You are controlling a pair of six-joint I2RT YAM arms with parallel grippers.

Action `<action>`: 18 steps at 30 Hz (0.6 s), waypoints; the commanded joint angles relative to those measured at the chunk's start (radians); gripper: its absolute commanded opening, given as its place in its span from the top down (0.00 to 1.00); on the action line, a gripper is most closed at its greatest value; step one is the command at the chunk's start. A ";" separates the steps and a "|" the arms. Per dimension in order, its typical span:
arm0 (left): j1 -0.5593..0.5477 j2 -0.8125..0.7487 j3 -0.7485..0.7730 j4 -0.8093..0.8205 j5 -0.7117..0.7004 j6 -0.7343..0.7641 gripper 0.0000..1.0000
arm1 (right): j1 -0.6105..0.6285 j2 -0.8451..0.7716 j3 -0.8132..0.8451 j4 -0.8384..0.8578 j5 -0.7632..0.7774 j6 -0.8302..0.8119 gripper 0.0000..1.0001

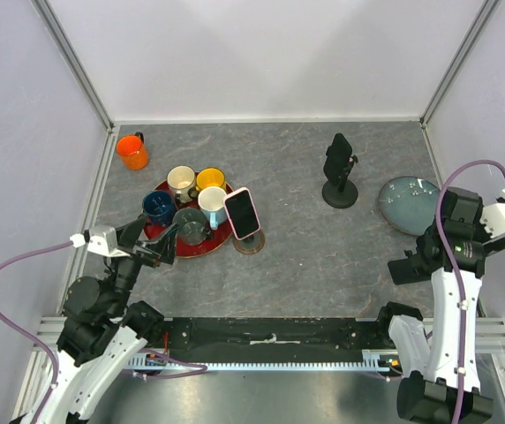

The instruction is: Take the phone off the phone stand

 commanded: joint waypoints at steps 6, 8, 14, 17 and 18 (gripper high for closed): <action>-0.001 0.026 0.027 0.002 0.018 0.033 0.01 | 0.001 -0.037 0.166 0.112 -0.123 -0.187 0.78; -0.001 0.028 0.027 0.001 0.018 0.036 0.01 | 0.001 -0.031 0.187 0.127 -0.201 -0.215 0.78; 0.002 0.039 0.025 0.002 0.013 0.042 0.01 | 0.001 0.004 0.232 0.155 -0.480 -0.291 0.79; 0.002 0.045 0.028 -0.002 0.013 0.044 0.01 | 0.001 0.035 0.242 0.161 -0.589 -0.293 0.79; 0.003 0.048 0.027 -0.001 0.013 0.044 0.01 | 0.001 0.043 0.241 0.159 -0.643 -0.287 0.79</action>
